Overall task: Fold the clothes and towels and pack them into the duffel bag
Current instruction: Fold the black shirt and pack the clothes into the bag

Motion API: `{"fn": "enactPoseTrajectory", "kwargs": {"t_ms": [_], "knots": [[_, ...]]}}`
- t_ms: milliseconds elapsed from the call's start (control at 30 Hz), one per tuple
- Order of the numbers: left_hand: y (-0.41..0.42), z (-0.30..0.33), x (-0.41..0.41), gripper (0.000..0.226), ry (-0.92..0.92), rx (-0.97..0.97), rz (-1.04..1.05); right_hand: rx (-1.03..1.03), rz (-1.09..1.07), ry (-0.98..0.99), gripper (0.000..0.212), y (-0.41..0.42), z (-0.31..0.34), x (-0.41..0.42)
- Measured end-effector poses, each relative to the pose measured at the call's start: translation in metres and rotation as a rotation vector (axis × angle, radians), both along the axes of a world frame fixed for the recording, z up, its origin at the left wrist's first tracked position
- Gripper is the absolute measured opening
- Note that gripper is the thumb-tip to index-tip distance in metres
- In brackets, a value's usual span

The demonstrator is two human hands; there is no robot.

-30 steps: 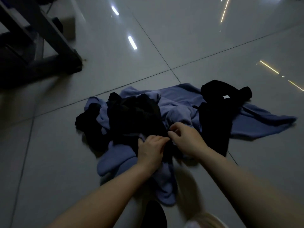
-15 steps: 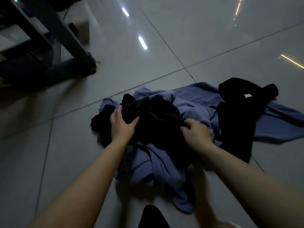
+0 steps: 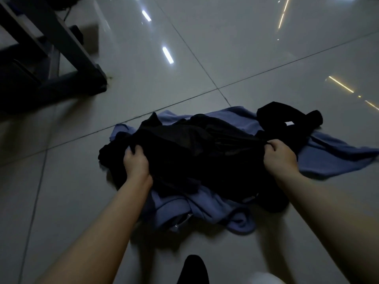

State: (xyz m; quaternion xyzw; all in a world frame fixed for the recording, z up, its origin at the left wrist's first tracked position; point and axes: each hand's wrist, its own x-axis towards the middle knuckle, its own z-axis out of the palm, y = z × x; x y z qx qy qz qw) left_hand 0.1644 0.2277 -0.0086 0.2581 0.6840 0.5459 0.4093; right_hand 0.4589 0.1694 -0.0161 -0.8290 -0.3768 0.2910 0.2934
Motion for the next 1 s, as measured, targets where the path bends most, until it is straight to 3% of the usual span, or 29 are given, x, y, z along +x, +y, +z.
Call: {"fn": "enactPoseTrajectory", "kwargs": {"t_ms": [133,267,367,500,700,900,1000], "knots": [[0.003,0.035,0.017,0.014,0.274,0.174,-0.021,0.236,-0.135,0.174,0.028,0.010,0.041,0.015],[0.014,0.095,0.049,0.026,0.540,0.427,-0.032,0.476,-0.137,0.072,0.017,0.001,0.109,0.045],[0.018,0.151,0.097,0.039,0.540,0.668,-0.086,0.589,-0.200,-0.046,0.022,-0.028,0.159,0.086],[0.002,0.224,0.171,0.028,0.455,0.872,-0.191,0.641,-0.320,-0.171,0.021,-0.105,0.215,0.141],[-0.078,0.298,0.242,0.018,0.381,0.894,-0.596,0.696,-0.600,-0.251,0.024,-0.233,0.282,0.185],[-0.148,0.337,0.291,0.019,0.390,0.892,-0.956,0.636,-0.716,-0.211,0.014,-0.325,0.312,0.203],[-0.177,0.350,0.313,0.023,0.427,0.840,-1.146,0.571,-0.755,-0.170,0.019,-0.363,0.322,0.205]]}}
